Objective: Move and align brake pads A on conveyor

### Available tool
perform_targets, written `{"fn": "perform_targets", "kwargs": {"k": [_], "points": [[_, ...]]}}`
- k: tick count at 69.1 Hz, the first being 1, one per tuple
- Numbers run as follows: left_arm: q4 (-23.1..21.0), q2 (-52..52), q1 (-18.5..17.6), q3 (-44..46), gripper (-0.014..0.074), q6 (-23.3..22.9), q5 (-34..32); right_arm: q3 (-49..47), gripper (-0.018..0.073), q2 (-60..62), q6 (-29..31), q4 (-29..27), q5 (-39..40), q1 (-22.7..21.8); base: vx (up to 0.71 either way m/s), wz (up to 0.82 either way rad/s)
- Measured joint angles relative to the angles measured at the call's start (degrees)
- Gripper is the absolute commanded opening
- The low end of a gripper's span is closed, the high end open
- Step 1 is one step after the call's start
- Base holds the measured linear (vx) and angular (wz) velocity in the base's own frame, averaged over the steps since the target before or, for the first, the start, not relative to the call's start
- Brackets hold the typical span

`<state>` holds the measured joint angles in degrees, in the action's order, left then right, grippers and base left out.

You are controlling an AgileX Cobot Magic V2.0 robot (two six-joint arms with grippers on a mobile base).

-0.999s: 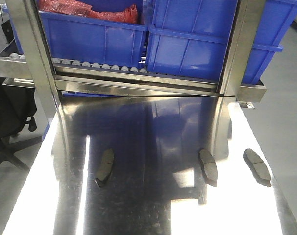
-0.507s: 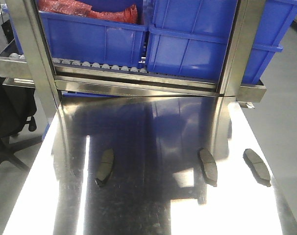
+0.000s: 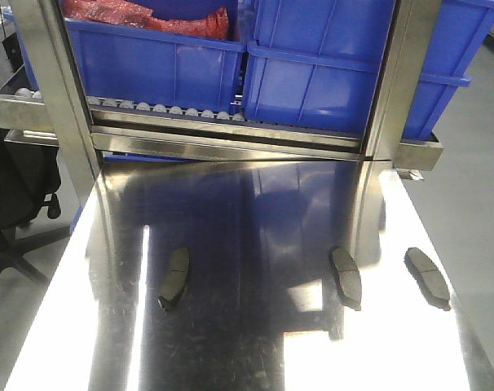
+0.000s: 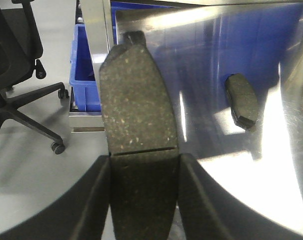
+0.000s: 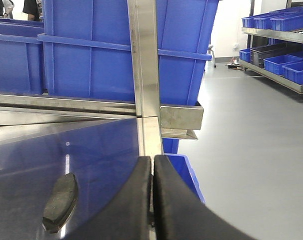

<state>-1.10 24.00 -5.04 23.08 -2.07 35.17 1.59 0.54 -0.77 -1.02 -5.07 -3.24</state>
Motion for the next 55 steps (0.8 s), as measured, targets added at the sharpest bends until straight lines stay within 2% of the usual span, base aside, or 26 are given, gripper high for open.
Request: {"fn": "perform_targets", "kwargs": {"k": [32, 42, 55], "points": [[0.0, 0.0, 0.0, 0.0, 0.0101, 0.0, 0.0, -1.0, -0.0001, 0.0, 0.0, 0.0, -1.2, 0.0, 0.0, 0.0], [0.0, 0.0, 0.0, 0.0, 0.0101, 0.0, 0.0, -10.8, -0.0001, -3.5, 0.0, 0.2, -7.2, 0.0, 0.0, 0.0], [0.0, 0.0, 0.0, 0.0, 0.0101, 0.0, 0.0, -27.1, -0.0001, -17.4, 0.0, 0.5, -17.2, 0.0, 0.0, 0.0]]}}
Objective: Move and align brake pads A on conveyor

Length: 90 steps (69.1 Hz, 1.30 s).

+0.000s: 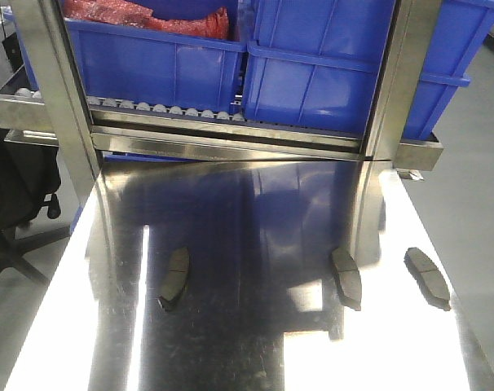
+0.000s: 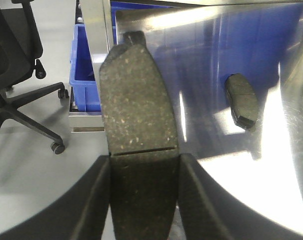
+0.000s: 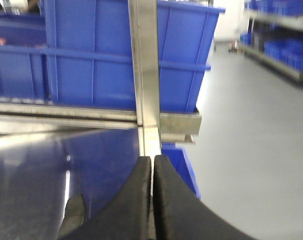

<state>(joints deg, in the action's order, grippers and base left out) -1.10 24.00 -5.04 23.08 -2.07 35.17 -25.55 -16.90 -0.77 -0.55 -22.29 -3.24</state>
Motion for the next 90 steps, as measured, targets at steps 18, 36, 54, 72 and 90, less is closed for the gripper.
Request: {"fn": "perform_targets", "kwargs": {"k": [18, 36, 54, 72, 90], "points": [[0.0, 0.0, 0.0, 0.0, 0.0101, 0.0, 0.0, -9.2, 0.0074, -14.2, 0.0, 0.0, -5.7, 0.0, 0.0, 0.0], [0.0, 0.0, 0.0, 0.0, 0.0101, 0.0, 0.0, -9.3, 0.0583, -15.2, 0.1, 0.0, -6.3, 0.0, 0.0, 0.0], [0.0, 0.0, 0.0, 0.0, 0.0101, 0.0, 0.0, -9.3, 0.0718, -15.2, 0.1, -0.2, -6.6, 0.0, 0.0, 0.0], [0.0, 0.0, 0.0, 0.0, 0.0101, 0.0, 0.0, -14.5, 0.0644, -26.6, 0.0, -0.2, -11.1, 0.0, 0.0, 0.0], [0.0, 0.0, 0.0, 0.0, 0.0101, 0.2, 0.0, -27.5, 0.0573, -51.1, -2.1, -0.2, -19.9, 0.0, 0.0, 0.0]]}}
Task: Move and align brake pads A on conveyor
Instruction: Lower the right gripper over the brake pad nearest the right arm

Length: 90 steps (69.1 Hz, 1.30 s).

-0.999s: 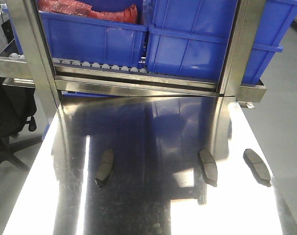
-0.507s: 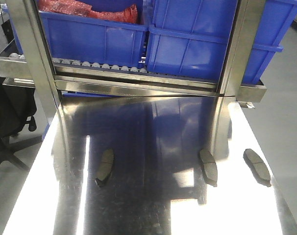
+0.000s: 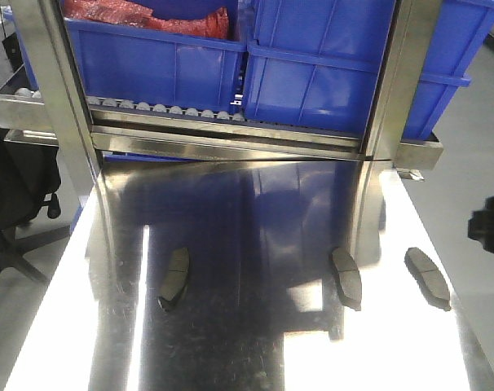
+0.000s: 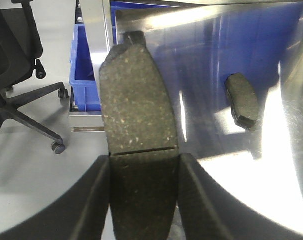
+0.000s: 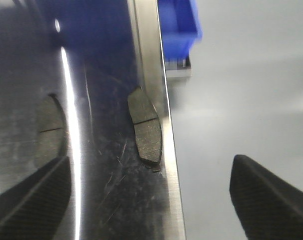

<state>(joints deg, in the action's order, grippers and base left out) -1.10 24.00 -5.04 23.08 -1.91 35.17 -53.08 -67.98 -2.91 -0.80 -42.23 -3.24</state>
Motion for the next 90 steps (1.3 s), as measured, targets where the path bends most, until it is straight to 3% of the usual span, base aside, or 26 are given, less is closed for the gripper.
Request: {"fn": "perform_targets", "kwargs": {"k": [24, 36, 57, 90], "points": [[0.0, 0.0, 0.0, 0.0, 0.0101, 0.0, 0.0, -18.1, 0.0551, -26.1, 3.3, 0.0, -11.2, 0.0, 0.0, 0.0], [0.0, 0.0, 0.0, 0.0, 0.0101, 0.0, 0.0, -23.0, 0.0551, -34.0, 6.1, -0.1, -12.7, 0.0, 0.0, 0.0], [0.0, 0.0, 0.0, 0.0, 0.0101, 0.0, 0.0, -24.1, 0.0551, -41.1, 11.4, -3.3, -11.7, 0.0, 0.0, 0.0], [0.0, 0.0, 0.0, 0.0, 0.0101, 0.0, 0.0, -24.3, 0.0468, -45.3, 12.2, -3.7, -9.4, 0.0, 0.0, 0.0]]}}
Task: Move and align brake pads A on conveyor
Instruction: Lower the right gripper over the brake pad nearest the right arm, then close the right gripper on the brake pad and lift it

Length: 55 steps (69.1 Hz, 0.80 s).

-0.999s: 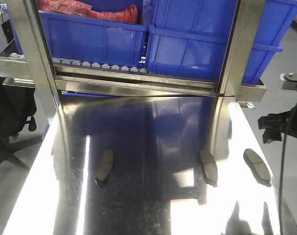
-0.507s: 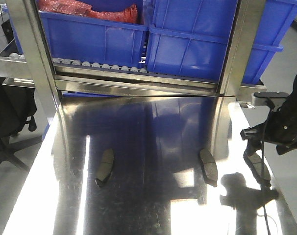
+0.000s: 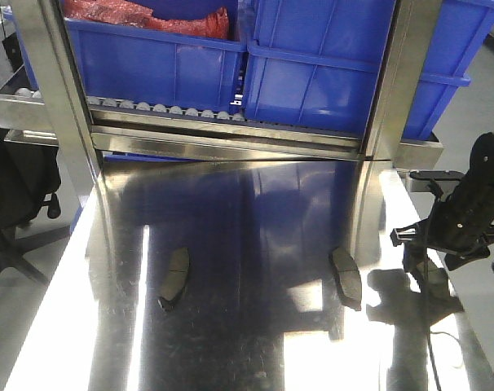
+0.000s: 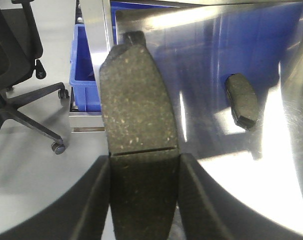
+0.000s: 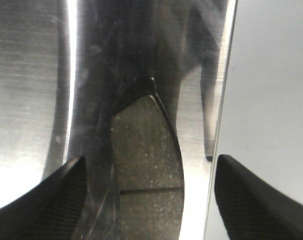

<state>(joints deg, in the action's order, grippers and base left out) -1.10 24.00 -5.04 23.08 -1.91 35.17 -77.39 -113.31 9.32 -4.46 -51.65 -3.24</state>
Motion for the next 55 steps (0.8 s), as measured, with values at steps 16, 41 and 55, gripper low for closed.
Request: {"fn": "perform_targets", "kwargs": {"k": [16, 41, 55], "points": [[0.0, 0.0, 0.0, 0.0, 0.0101, 0.0, 0.0, 0.0, 0.0442, -0.8, 0.0, -0.2, 0.2, 0.0, 0.0, 0.0], [0.0, 0.0, 0.0, 0.0, 0.0101, 0.0, 0.0, 0.0, 0.0273, -1.0, 0.1, -0.2, 0.2, 0.0, 0.0, 0.0], [0.0, 0.0, 0.0, 0.0, 0.0101, 0.0, 0.0, -0.1, 0.0139, -1.0, 0.1, -0.2, 0.3, 0.0, 0.0, 0.0]]}}
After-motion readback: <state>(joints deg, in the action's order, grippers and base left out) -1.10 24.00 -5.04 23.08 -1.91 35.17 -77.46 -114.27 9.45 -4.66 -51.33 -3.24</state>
